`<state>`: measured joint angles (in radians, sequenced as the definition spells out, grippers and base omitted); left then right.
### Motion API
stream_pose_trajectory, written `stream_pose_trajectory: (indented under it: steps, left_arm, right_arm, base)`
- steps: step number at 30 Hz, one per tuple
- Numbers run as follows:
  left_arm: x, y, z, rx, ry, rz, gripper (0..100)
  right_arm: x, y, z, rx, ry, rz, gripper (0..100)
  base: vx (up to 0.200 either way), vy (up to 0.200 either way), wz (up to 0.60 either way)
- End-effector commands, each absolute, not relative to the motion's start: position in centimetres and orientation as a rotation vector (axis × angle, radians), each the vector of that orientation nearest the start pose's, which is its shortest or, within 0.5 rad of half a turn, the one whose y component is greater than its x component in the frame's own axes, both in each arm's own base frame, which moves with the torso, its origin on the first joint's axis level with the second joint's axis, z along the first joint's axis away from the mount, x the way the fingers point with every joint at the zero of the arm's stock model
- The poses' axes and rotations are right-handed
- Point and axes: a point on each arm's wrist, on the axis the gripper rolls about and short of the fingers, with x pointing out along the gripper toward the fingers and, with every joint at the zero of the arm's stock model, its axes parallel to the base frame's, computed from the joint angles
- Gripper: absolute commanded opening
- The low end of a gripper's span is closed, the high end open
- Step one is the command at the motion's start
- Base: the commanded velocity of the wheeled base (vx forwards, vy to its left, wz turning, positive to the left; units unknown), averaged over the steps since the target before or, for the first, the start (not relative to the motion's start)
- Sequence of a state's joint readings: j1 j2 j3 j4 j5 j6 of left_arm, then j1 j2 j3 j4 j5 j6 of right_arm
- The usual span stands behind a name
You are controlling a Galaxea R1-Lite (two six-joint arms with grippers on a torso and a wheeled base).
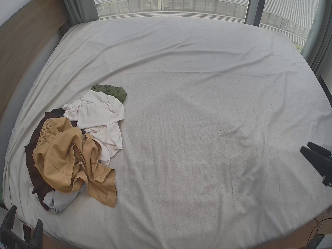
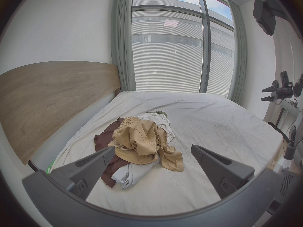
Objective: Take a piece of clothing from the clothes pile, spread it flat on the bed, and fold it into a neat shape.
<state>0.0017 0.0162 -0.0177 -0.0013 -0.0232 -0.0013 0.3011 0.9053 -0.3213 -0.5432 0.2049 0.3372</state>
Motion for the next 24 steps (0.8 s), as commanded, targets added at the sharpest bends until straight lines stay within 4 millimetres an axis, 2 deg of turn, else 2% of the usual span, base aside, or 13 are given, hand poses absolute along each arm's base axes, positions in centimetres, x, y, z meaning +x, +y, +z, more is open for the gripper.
stream_pose_trajectory:
  steps: [1,2,7,12,17,20,22,23,24]
  left_arm:
    - [-2.3,-0.1,7.6,-0.002,-0.002,-0.021,100]
    - [-2.3,-0.1,7.6,-0.002,-0.002,-0.021,100]
    - [-2.3,-0.1,7.6,-0.002,-0.002,-0.021,100]
    - [-2.3,-0.1,7.6,-0.002,-0.002,-0.021,100]
    - [-2.3,-0.1,7.6,-0.001,-0.003,-0.02,100]
    - [-2.3,-0.1,7.6,-0.001,-0.003,-0.021,100]
    - [-2.3,-0.1,7.6,-0.001,-0.003,-0.021,100]
    - [-2.3,-0.1,7.6,-0.002,-0.002,-0.021,100]
    - [-2.3,-0.1,7.6,-0.001,-0.003,-0.021,100]
  right_arm:
    - [14.7,6.4,17.9,0.359,0.286,0.549,100]
    - [14.7,6.4,17.9,0.359,0.286,0.549,100]
    - [18.0,8.8,17.5,0.381,0.325,0.6,100]
    - [19.9,10.5,17.2,0.396,0.326,0.638,100]
    - [22.0,12.6,15.3,0.384,0.384,0.676,100]
    - [22.6,14.6,14.1,0.372,0.395,0.718,100]
    - [22.7,15.0,13.9,0.372,0.391,0.729,100]
    - [23.4,16.4,13.2,0.367,0.391,0.753,100]
    - [23.7,16.9,12.9,0.364,0.398,0.757,100]
  base:
    - [0.0,0.0,0.0]
    - [0.0,0.0,0.0]
    - [0.0,0.0,0.0]
    - [0.0,0.0,0.0]
    - [0.0,0.0,0.0]
    - [0.0,0.0,0.0]
    - [0.0,0.0,0.0]
    - [0.0,0.0,0.0]
    - [0.0,0.0,0.0]
